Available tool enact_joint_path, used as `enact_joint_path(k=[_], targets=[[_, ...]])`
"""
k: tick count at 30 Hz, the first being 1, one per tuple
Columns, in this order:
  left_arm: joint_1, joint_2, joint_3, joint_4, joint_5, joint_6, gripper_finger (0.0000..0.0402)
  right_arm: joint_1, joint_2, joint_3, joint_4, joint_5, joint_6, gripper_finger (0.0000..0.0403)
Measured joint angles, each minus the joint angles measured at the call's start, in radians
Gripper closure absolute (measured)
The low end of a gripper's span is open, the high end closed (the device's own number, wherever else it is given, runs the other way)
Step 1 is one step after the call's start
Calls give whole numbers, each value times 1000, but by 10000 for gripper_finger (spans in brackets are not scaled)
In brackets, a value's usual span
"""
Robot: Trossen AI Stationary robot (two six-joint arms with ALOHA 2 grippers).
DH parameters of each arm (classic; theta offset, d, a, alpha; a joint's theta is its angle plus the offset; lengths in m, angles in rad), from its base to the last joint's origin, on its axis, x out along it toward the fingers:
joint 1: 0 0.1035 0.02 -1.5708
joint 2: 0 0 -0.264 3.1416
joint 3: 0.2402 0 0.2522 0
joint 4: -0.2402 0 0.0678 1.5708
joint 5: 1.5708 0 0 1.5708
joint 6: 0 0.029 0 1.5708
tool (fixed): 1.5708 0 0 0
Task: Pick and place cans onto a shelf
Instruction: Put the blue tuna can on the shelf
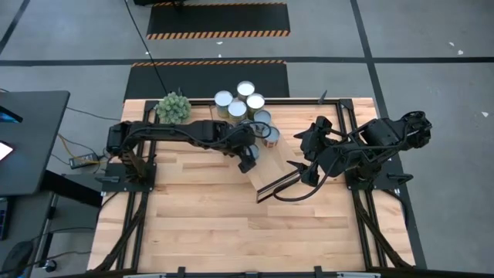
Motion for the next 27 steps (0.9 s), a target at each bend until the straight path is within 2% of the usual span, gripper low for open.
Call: enact_joint_path(k=[15,20,27], targets=[[-6,-65,1,-78,-1,-11,12,0,0,0,-1,1,-16,30],[-26,-64,0,-199,1,-15,13,0,0,0,-2,1,-19,30],[-64,-64,0,-246,117,-20,13,0,0,0,-3,1,-19,30]])
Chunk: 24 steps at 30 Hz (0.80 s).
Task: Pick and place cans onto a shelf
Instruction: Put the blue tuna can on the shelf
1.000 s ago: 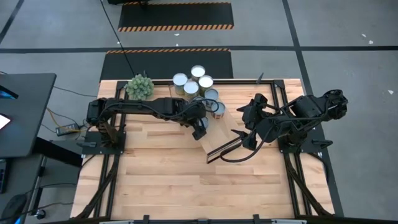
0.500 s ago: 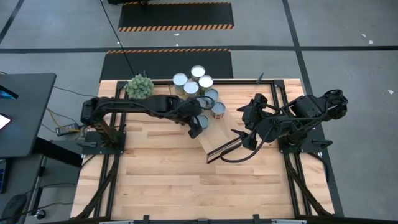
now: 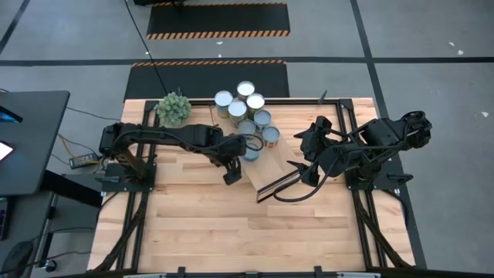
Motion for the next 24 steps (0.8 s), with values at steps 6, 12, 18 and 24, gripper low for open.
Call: enact_joint_path(k=[6,12,18,24], targets=[[-17,-8,0,35,83,54,13,0,0,0,1,0,0,30],[-78,-11,0,193,166,258,13,0,0,0,2,0,13,30],[-101,-2,0,291,133,416,13,0,0,0,2,0,30,30],[-76,40,0,297,128,398,13,0,0,0,12,1,27,30]])
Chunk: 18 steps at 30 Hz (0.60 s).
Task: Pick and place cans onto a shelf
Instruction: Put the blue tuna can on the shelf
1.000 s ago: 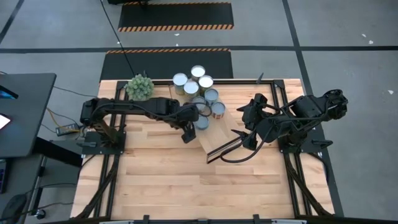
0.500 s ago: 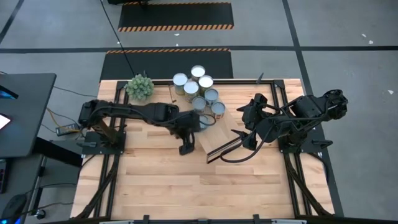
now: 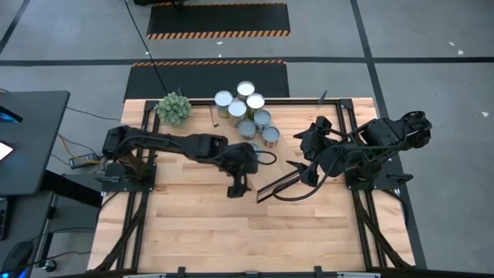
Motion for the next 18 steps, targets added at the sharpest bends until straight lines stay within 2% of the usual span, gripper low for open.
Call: enact_joint_path(k=[9,18], targets=[[39,21,0,5,-134,-4,13,0,0,0,6,0,-1,30],[75,21,0,15,-134,-46,13,0,0,0,5,0,-4,30]])
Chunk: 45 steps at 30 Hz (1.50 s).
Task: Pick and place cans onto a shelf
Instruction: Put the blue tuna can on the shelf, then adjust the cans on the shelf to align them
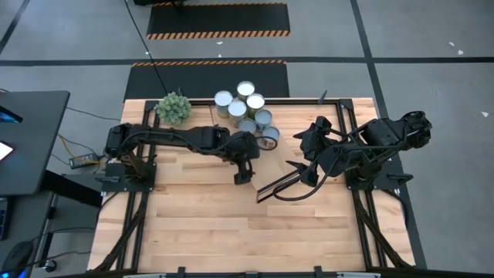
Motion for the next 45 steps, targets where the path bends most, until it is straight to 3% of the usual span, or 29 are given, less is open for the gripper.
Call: enact_joint_path(k=[8,11,14,19,30,38,45], targets=[[-20,-4,0,-5,68,-16,13,0,0,0,-3,-1,-5,30],[-31,-22,0,-23,40,-40,13,-1,0,0,-22,-32,-4,30],[-52,-57,0,-97,-52,-63,13,-5,-8,-11,-41,-87,11,30],[-109,-151,0,-147,-245,-65,13,-5,-91,-131,-14,-106,87,30],[-97,-324,-8,-255,-277,-148,13,-2,-308,-442,278,-123,84,30],[-97,-512,-227,-163,-300,-283,13,-2,-483,-640,531,-159,82,30],[-50,-594,-396,-91,-409,-378,13,-33,-551,-725,605,-166,82,30]])
